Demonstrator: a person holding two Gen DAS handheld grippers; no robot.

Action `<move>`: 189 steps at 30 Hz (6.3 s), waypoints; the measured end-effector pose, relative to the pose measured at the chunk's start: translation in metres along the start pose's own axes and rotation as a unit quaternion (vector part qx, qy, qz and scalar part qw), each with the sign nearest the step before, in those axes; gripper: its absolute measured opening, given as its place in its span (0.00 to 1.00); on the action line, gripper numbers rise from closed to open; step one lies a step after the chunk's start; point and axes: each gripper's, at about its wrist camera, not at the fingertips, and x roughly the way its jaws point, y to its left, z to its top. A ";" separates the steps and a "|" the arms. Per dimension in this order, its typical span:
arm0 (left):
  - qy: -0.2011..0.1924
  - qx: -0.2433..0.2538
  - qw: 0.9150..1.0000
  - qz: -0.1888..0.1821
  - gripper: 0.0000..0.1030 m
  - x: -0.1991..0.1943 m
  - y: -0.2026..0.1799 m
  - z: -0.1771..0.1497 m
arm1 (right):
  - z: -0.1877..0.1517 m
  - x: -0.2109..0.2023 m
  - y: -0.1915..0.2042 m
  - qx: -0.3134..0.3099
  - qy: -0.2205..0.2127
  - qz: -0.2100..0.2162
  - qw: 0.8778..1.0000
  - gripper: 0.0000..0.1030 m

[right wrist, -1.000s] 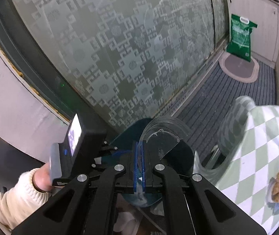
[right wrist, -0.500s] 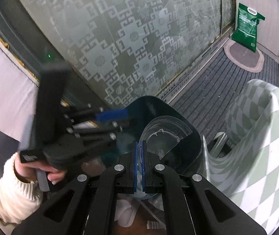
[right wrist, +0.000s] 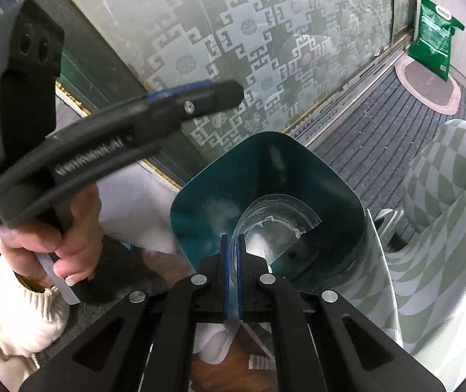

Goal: Collect trash
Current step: 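Open the left tool to drop the shell while the right tool releases the cup into the bin, then move both tools back over the table toward the ginger root and black package, then grasp the ginger root with the left tool while the right tool grasps the black 'face' package, then carry the ginger root and black package toward the teal bin with both tools, then open the left tool to drop the ginger while the right tool drops the package into the bin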

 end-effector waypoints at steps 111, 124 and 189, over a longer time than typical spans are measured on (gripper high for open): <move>-0.040 0.078 0.975 -0.206 0.49 0.065 -0.224 -0.013 | -0.161 -0.208 -0.204 0.199 -0.187 -0.276 0.922 0.01; -0.060 0.069 0.978 -0.189 0.49 0.049 -0.203 -0.010 | -0.154 -0.229 -0.180 0.163 -0.203 -0.328 0.908 0.00; 0.201 0.061 0.976 0.062 0.51 0.073 0.006 -0.044 | 0.032 -0.061 -0.017 -0.022 -0.083 -0.224 0.971 0.00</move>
